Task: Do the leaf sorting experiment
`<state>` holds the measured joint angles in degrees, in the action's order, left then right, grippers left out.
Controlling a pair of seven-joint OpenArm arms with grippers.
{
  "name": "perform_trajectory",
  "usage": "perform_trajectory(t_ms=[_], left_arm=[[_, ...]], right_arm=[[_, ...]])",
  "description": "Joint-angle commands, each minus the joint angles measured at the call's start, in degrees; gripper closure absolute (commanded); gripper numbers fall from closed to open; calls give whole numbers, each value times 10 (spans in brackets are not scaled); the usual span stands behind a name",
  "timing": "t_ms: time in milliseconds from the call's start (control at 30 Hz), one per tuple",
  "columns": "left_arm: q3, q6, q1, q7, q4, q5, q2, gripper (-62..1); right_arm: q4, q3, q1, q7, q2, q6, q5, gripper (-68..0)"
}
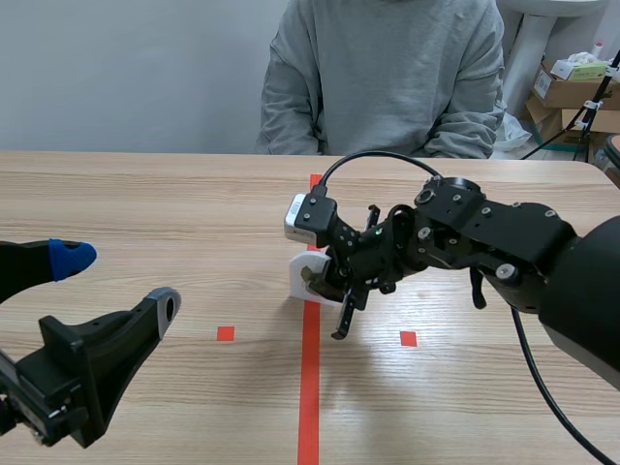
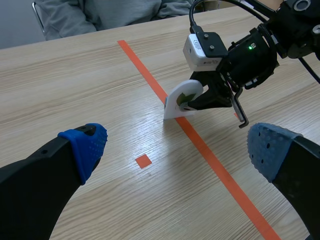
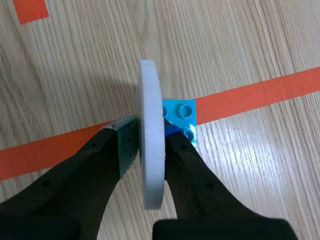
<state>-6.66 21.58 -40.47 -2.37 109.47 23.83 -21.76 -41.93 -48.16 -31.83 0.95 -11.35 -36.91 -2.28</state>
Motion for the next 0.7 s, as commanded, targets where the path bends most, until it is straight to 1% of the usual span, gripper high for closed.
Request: perform_trajectory(t_ms=[0,67,100,167,267,367,500,667], left_arm=[[-2,2,-3,8,2,4,1,-600],[-2,2,-3,8,2,4,1,-600],[-2,2,-3,8,2,4,1,-600],[-2,2,-3,8,2,4,1,-600],[-2,2,-3,8,2,4,1,-600],[-2,2,-3,8,2,4,1,-600],[-2,2,-3,8,2,4,1,-600],[-2,2,-3,8,2,4,1,-600]], right_arm=[[-18,16,-15,8,-19,1,-17,-32],[-33,28,-14,26,-30,1,-50,-32],[-42,35,-13,33,-37,9,-65,-32],[-62,54,-10,56,-53,32,-99,-32],[-105,98,5,100,-80,70,-144,-32],[-148,151,28,138,-107,97,-188,-32],[-178,227,65,187,-125,133,-219,-33],[-188,329,114,242,-132,165,-228,-33]])
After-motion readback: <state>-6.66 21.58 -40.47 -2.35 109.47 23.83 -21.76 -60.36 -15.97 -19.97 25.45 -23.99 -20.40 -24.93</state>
